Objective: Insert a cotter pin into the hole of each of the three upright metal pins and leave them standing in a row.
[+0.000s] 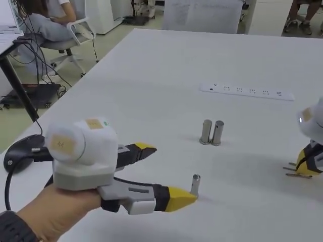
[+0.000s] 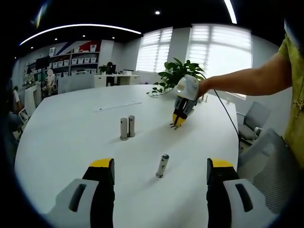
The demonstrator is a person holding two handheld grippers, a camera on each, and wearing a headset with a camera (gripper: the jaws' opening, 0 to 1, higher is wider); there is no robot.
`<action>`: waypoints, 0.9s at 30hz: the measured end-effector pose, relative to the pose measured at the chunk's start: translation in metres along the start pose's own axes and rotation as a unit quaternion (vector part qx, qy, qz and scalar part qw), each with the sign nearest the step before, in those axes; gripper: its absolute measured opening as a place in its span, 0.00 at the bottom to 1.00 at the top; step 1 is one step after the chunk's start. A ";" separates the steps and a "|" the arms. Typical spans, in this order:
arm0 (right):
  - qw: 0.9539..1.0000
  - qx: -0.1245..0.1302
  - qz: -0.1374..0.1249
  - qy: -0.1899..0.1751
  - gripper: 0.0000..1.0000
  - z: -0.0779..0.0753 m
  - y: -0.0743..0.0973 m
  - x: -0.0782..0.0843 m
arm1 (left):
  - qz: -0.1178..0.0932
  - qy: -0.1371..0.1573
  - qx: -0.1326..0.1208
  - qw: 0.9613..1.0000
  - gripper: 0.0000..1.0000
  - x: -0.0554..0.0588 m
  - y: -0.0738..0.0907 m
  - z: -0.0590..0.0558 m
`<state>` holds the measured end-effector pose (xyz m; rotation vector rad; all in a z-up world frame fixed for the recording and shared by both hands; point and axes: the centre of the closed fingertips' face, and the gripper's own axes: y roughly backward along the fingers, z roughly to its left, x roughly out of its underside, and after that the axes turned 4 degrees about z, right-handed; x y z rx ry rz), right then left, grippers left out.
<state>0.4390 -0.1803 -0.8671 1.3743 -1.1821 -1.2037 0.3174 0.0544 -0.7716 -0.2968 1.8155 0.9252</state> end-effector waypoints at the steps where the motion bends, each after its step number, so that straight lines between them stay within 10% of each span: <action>1: 1.000 -0.001 0.004 0.001 0.06 0.000 0.000 0.000 | 0.000 0.000 0.000 1.000 0.79 0.000 0.000 0.000; 27: 1.000 0.030 0.000 0.005 0.01 0.001 0.014 -0.005 | -0.001 -0.006 0.006 1.000 0.79 -0.003 0.000 -0.005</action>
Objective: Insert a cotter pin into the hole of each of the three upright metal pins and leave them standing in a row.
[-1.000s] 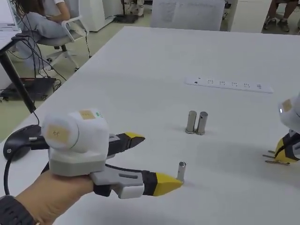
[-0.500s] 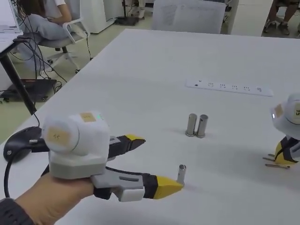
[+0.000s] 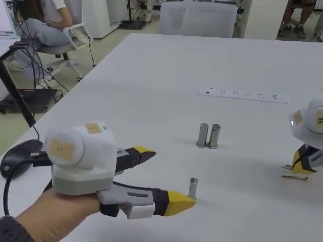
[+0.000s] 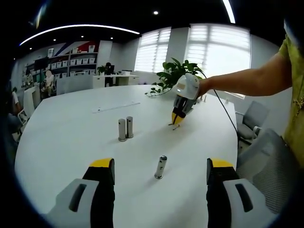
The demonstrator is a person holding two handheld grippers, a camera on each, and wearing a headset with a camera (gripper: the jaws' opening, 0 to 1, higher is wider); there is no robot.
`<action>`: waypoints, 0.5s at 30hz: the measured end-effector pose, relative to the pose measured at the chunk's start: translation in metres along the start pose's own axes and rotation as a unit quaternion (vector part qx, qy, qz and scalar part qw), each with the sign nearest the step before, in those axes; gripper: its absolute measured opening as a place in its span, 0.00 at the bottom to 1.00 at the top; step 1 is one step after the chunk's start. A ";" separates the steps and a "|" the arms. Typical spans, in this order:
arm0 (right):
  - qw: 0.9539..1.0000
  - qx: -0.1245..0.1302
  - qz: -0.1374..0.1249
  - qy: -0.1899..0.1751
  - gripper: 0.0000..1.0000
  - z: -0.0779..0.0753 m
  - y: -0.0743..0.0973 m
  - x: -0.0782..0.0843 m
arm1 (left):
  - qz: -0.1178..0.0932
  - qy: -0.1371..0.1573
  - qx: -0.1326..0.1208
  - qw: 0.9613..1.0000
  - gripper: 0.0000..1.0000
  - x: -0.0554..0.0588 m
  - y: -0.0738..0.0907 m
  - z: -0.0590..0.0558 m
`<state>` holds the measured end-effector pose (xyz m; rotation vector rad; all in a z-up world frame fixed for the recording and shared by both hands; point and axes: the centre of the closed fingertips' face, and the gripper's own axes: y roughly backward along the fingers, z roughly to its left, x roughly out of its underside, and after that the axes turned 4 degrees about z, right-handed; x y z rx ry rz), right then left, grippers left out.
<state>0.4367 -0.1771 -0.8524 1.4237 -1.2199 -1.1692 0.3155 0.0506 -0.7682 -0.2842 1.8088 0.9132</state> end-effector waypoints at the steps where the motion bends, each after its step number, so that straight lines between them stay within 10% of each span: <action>1: 1.000 -0.002 0.000 0.000 0.01 0.002 0.002 -0.001 | 0.000 -0.001 0.000 1.000 0.79 0.000 0.000 0.000; 15: 0.999 0.006 -0.038 0.003 0.01 0.036 0.052 -0.037 | -0.017 -0.023 0.011 1.000 0.76 -0.015 0.008 -0.012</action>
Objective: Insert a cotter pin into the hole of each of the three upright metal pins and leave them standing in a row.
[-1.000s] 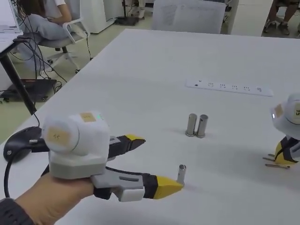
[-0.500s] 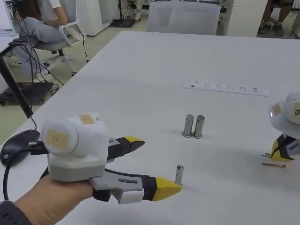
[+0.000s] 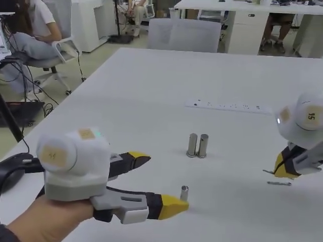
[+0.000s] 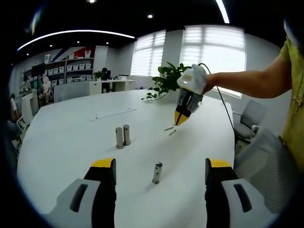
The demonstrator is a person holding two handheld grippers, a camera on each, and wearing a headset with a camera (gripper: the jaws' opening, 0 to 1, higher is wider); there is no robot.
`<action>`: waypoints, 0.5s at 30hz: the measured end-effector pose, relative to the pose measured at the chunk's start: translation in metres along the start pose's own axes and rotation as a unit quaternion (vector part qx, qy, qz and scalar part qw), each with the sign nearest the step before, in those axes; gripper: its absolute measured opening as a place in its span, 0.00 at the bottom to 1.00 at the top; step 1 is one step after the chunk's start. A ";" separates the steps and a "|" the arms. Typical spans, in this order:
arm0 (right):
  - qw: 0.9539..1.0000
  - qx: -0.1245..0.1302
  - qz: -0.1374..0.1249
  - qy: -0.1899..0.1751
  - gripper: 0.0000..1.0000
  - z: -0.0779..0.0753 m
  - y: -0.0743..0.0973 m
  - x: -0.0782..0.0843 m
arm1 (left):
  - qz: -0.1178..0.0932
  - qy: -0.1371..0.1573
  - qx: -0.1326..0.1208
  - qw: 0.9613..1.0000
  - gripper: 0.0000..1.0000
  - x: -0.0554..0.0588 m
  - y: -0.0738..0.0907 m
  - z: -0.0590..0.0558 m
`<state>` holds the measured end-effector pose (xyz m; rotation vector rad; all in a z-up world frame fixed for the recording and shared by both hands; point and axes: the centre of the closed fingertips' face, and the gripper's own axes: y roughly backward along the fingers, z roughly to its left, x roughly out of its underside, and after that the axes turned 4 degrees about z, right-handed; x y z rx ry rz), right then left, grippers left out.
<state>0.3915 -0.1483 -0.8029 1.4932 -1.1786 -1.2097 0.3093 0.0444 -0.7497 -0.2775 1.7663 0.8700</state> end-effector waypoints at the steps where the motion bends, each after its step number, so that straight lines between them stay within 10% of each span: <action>1: 1.000 0.000 -0.002 0.001 0.01 0.002 0.002 -0.002 | 0.000 -0.001 0.002 1.000 0.76 0.000 0.000 -0.002; 15: 1.000 -0.013 -0.015 0.022 0.01 0.042 0.030 -0.031 | -0.011 -0.027 0.025 0.999 0.68 -0.008 0.007 -0.029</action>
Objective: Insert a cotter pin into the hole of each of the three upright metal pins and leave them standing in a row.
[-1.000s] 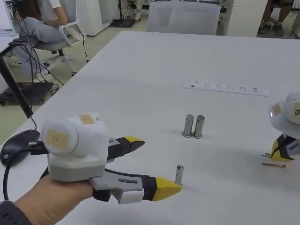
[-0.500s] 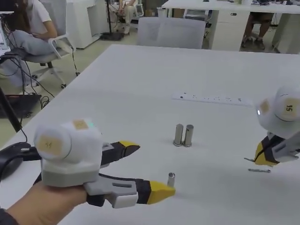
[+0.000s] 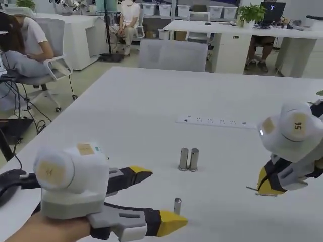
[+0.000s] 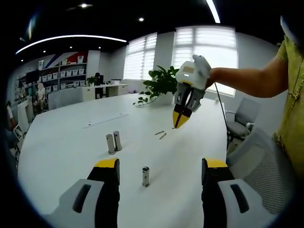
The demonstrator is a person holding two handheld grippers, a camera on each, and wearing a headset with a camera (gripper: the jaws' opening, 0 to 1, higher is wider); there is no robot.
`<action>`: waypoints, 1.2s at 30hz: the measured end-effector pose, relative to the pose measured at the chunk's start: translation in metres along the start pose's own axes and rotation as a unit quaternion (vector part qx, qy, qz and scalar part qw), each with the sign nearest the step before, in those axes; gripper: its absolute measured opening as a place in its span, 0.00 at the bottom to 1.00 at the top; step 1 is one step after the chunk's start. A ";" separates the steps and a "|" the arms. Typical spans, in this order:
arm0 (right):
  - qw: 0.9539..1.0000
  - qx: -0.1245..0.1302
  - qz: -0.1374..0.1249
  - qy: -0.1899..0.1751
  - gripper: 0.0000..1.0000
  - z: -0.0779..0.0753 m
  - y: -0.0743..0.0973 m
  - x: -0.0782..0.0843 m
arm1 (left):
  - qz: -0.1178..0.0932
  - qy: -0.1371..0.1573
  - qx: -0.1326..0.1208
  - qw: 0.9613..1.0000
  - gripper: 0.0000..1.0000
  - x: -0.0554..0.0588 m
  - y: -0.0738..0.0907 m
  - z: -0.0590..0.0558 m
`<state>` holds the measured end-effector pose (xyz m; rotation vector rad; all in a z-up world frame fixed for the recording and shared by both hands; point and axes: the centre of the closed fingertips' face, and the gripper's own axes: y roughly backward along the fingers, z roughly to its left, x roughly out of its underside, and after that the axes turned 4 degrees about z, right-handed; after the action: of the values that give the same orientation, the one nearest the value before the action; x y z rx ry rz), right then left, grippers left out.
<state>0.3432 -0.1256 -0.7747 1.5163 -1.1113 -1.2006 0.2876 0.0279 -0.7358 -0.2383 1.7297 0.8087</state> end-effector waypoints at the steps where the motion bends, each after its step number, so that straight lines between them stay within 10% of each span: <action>1: 1.000 -0.001 -0.002 0.001 0.01 0.003 0.001 -0.003 | 0.000 -0.002 0.002 1.000 0.67 0.000 0.000 -0.002; 20: 0.998 -0.019 -0.033 0.043 0.01 0.038 0.014 -0.048 | 0.018 -0.044 0.086 0.995 0.43 -0.017 -0.043 -0.052; 36: 0.996 -0.042 -0.022 0.081 0.01 0.051 0.015 -0.067 | 0.023 -0.092 0.098 0.991 0.22 -0.020 -0.060 -0.061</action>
<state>0.2827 -0.0695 -0.7541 1.5499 -0.9148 -1.1185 0.2796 -0.0594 -0.7340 0.0093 1.6317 0.6652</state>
